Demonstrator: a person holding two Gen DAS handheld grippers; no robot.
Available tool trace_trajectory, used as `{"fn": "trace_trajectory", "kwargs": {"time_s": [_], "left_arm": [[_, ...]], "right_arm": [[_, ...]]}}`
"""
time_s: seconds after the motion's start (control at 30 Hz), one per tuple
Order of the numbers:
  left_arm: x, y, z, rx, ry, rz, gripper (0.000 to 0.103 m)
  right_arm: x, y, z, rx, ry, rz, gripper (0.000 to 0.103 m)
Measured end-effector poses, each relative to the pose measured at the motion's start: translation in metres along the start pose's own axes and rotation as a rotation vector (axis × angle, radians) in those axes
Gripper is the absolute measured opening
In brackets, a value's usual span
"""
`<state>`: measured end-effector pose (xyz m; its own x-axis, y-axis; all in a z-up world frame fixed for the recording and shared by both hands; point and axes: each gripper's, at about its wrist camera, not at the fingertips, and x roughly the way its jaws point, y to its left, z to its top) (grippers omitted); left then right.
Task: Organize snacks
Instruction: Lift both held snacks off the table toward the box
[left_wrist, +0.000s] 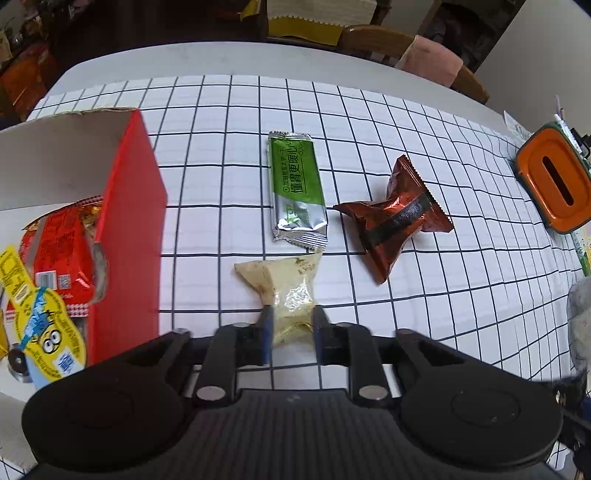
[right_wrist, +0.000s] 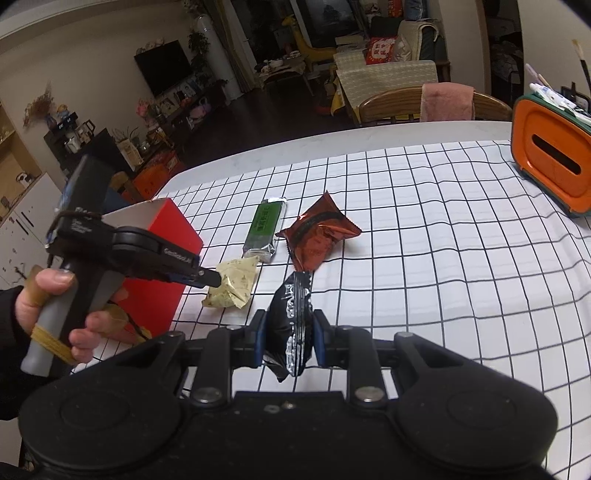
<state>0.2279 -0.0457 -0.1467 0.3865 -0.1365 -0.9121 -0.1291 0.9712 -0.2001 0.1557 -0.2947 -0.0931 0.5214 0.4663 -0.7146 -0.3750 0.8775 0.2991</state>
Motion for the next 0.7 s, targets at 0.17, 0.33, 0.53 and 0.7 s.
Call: {"fn": "trace_trajectory", "kwargs": {"time_s": [0.17, 0.33, 0.53, 0.7], "left_arm": [[0.023, -0.007, 0.005, 0.001, -0.001, 0.079, 0.052], [0.044, -0.012, 0.007, -0.008, 0.025, 0.092, 0.051], [0.053, -0.016, 0.007, -0.010, 0.020, 0.106, 0.033], [0.049, -0.015, 0.003, 0.000, -0.002, 0.104, 0.030]], "right_arm": [[-0.008, -0.007, -0.009, 0.027, -0.002, -0.006, 0.024], [-0.010, -0.017, -0.018, 0.045, 0.011, -0.015, 0.024], [-0.005, -0.023, -0.022, 0.044, 0.030, -0.013, 0.024], [-0.002, -0.023, -0.022, 0.036, 0.037, -0.003, 0.024]]}}
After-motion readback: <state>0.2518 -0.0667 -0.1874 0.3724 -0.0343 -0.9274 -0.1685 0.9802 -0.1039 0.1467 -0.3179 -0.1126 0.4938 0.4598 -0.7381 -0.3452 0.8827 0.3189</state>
